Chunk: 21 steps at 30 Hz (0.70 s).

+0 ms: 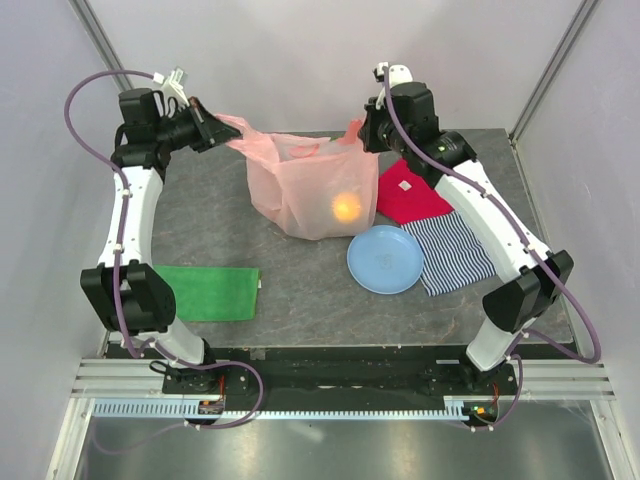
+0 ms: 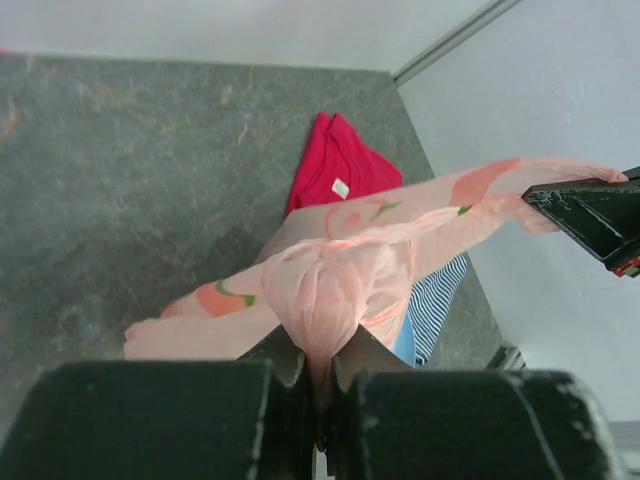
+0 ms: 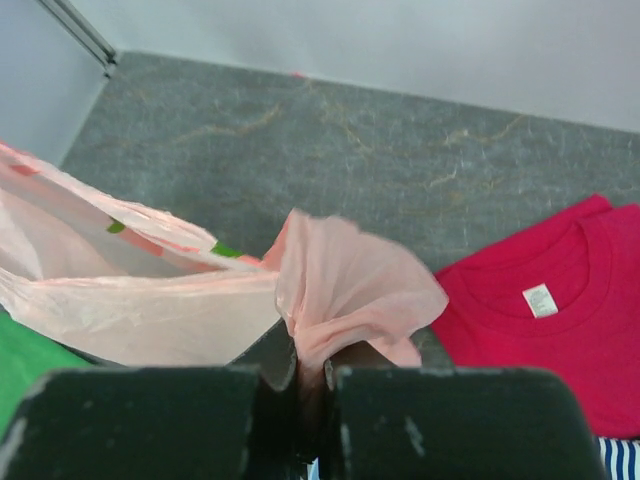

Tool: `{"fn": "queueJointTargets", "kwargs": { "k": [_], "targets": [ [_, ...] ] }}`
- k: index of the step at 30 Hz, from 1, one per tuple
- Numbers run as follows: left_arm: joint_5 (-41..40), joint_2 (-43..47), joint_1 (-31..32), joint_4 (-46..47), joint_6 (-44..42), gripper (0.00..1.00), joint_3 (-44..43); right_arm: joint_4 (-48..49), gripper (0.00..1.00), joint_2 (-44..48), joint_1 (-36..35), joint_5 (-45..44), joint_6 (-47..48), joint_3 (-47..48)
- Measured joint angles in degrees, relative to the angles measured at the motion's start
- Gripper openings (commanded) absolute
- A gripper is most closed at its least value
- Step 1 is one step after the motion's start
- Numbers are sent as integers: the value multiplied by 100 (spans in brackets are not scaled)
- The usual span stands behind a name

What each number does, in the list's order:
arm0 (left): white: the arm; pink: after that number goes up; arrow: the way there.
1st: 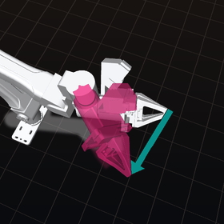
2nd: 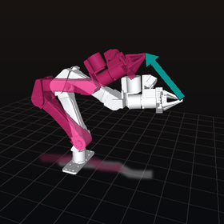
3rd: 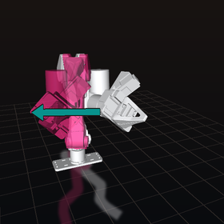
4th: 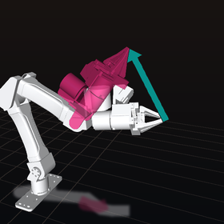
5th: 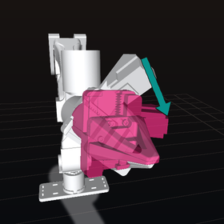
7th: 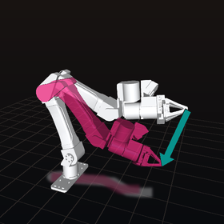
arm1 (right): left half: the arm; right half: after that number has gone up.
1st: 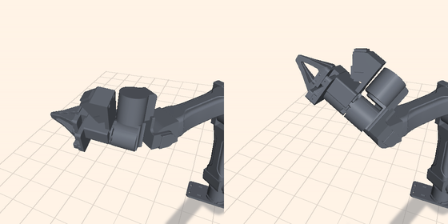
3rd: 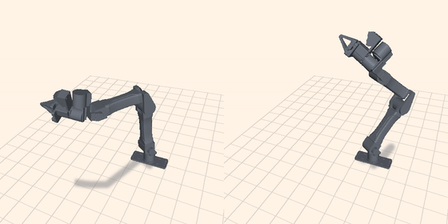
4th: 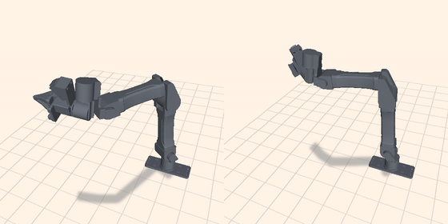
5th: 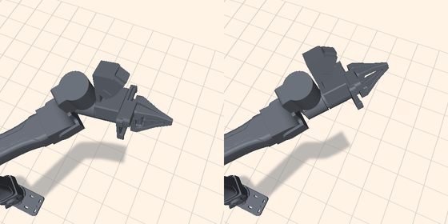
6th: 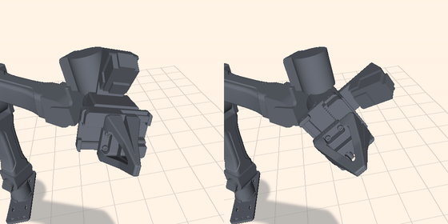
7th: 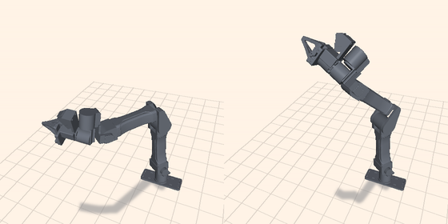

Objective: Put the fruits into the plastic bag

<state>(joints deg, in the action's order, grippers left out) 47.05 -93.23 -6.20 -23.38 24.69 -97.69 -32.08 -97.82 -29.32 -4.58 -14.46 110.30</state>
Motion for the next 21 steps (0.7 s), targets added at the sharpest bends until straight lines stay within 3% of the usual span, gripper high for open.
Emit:
{"fn": "queueJointTargets", "kwargs": {
  "k": [4, 6, 7, 10, 11, 12, 15, 21],
  "targets": [
    [7, -7, 0, -105, -15, 2, 356, 22, 0, -37, 35, 74, 26, -391],
    [7, -7, 0, -133, -35, 4, 450, 11, 6, -48, 48, 116, 28, -533],
    [7, -7, 0, -142, -46, 7, 474, 11, 15, -52, 52, 131, 26, -562],
    [7, -7, 0, -146, -109, 32, 511, 31, 39, -50, 57, 181, 9, -586],
    [7, -4, 0, -146, -155, 41, 511, 44, 43, -48, 57, 188, 4, -586],
    [7, -2, 0, -149, -190, 58, 514, 57, 49, -48, 57, 199, -2, -586],
    [2, 31, 0, -157, -271, 81, 520, 79, 60, -39, 57, 227, 0, -586],
    [-81, 317, 0, -79, -310, 91, 656, 125, 82, 129, 57, 240, 52, -682]
  ]
}}
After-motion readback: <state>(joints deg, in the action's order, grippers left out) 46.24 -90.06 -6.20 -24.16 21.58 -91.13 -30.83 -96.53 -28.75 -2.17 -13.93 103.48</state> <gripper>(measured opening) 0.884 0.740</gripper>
